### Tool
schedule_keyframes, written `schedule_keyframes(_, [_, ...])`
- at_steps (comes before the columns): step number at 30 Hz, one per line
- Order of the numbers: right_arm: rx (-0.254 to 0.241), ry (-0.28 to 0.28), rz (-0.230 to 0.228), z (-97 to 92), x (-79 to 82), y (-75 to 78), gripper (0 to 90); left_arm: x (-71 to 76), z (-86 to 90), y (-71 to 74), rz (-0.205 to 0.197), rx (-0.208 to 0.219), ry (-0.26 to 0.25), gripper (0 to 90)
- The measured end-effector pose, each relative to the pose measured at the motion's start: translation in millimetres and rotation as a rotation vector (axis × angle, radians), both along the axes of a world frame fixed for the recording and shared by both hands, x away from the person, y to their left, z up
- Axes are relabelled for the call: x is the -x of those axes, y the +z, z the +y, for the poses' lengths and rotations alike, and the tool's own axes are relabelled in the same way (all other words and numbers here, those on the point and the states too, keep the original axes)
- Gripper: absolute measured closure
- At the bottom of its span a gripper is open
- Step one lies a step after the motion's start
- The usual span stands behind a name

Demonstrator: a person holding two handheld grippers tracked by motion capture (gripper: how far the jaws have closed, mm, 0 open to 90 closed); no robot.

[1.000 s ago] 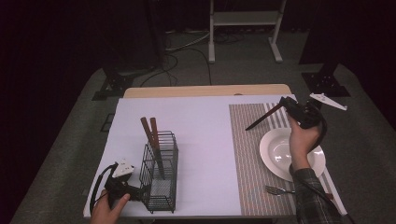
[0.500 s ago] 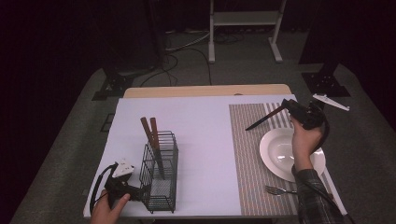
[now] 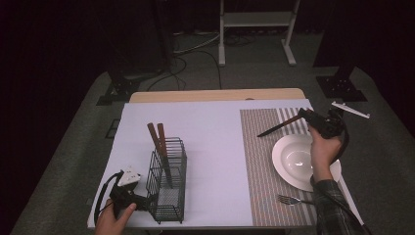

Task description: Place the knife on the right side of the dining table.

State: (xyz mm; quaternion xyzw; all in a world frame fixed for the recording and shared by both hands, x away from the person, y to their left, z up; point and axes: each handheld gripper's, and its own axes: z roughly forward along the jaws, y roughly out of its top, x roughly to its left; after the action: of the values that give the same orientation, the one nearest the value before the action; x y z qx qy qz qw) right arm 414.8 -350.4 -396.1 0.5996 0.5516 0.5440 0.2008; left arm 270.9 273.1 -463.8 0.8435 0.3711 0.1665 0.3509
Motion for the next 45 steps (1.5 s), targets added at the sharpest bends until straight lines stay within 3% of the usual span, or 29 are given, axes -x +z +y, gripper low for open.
schedule_keyframes(7, [-0.021, -0.004, 0.040, -7.4, -1.2, -7.0, 53.0, 0.0, 0.1, 0.1, 0.000, -0.001, -0.001, 0.0])
schedule_keyframes(45, [-0.005, -0.023, 0.201, -25.3, -6.7, -40.6, 47.1, 0.0, 0.1, 0.1, 0.001, -0.001, -0.001, 0.0])
